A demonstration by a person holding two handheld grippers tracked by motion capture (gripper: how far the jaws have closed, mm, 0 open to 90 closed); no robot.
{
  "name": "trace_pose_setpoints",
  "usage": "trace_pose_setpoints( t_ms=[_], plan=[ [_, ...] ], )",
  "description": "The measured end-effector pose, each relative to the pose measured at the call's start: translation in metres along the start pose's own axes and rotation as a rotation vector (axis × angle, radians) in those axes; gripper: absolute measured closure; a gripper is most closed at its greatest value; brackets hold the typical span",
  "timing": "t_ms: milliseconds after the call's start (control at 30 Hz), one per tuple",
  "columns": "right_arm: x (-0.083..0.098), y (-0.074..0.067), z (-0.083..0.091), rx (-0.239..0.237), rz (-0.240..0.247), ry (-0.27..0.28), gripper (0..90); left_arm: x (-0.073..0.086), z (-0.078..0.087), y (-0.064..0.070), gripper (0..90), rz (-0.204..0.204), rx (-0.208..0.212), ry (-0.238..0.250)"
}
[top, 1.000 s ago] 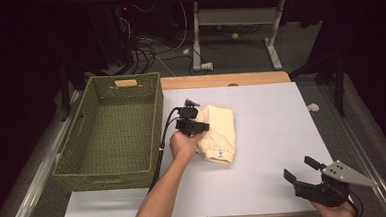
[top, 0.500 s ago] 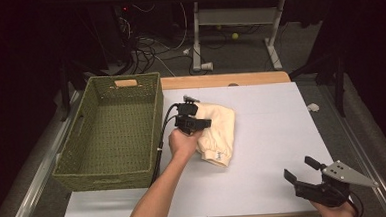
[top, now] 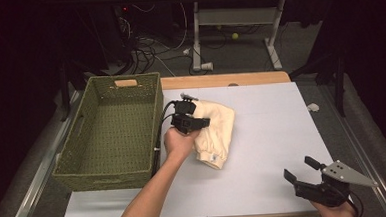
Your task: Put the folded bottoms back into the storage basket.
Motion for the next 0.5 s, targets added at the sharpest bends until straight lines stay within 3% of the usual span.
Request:
trace_pose_setpoints(
  t_ms=[500],
  plan=[
    [0.0,0.0,0.0,0.002,0.0,-0.002,16.5,-0.003,0.027,0.007,64.3,-0.022,-0.007,0.01]
  ],
)
Point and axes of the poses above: each handheld gripper's, and its own axes: z roughly backward along the jaws, x roughly out of its underside, y roughly to its right, the point moved 9 cm from there along -z, roughly forward along the jaws, and after that the axes turned 2 degrees about -z, right-handed, at the moved point
